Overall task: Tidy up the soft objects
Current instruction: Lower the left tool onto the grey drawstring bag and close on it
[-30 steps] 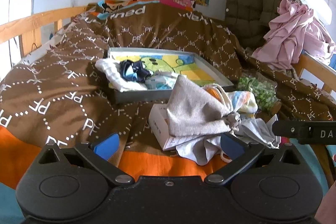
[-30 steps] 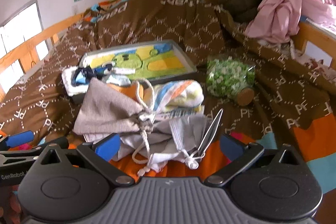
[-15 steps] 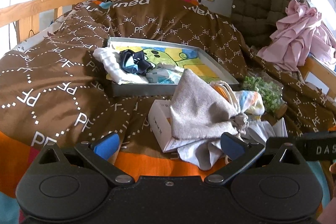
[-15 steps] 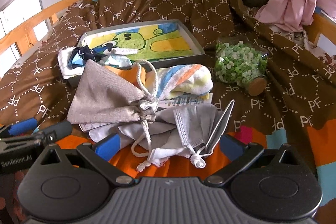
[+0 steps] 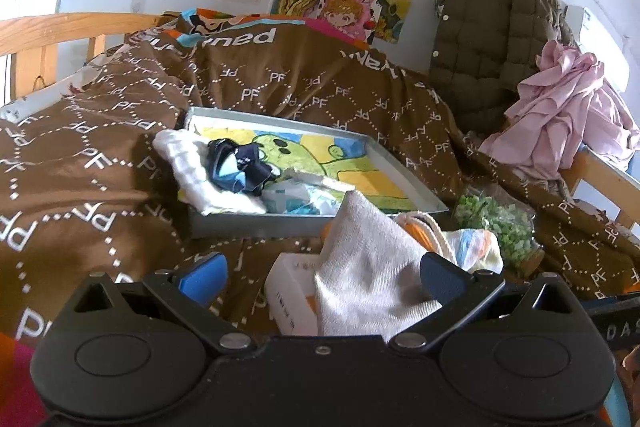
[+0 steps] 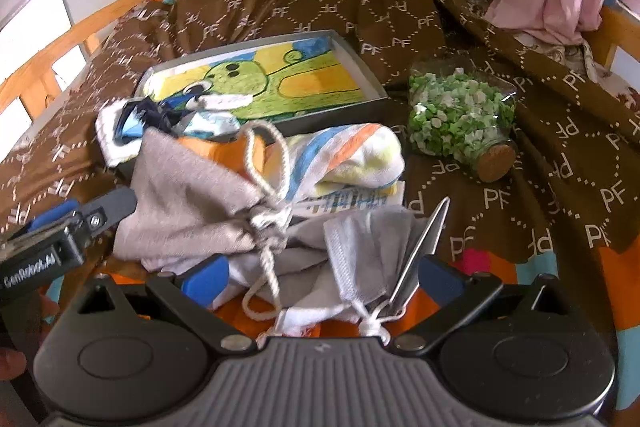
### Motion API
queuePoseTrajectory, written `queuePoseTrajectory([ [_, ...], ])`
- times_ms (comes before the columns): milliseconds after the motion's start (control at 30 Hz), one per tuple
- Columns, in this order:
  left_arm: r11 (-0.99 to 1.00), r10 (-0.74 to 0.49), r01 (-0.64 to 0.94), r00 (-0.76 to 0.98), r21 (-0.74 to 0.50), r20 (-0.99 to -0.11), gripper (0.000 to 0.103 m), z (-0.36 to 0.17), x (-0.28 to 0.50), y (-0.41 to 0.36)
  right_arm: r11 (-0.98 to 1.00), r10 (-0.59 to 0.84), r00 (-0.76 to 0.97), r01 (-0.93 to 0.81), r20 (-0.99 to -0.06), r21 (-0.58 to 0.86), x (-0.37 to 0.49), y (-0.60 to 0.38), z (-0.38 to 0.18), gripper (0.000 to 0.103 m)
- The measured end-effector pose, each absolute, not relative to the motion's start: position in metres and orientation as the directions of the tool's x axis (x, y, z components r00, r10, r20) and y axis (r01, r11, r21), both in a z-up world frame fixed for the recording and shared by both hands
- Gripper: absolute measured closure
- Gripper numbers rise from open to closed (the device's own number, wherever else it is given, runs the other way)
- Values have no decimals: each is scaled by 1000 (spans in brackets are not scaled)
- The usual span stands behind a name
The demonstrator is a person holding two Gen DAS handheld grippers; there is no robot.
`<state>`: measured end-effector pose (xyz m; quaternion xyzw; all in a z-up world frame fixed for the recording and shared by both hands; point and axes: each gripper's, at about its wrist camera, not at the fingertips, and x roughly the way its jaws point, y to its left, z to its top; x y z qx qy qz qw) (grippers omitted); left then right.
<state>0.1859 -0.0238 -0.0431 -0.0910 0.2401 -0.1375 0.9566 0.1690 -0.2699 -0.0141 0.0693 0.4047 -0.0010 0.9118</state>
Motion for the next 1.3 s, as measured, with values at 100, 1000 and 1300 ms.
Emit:
queuePoseTrajectory([
  [100, 939, -324, 233, 846, -253, -424, 1, -45, 192, -23, 989, 53, 687, 64, -725, 133, 178, -282, -11, 0],
  [1000, 855, -512, 408, 763, -320, -394, 14, -58, 218, -34, 917, 204, 624, 147, -755, 370, 217, -350, -26, 0],
  [1300, 853, -521, 423, 729, -306, -445, 25, -65, 219, -40, 893, 243, 559, 190, -793, 407, 222, -349, -44, 2],
])
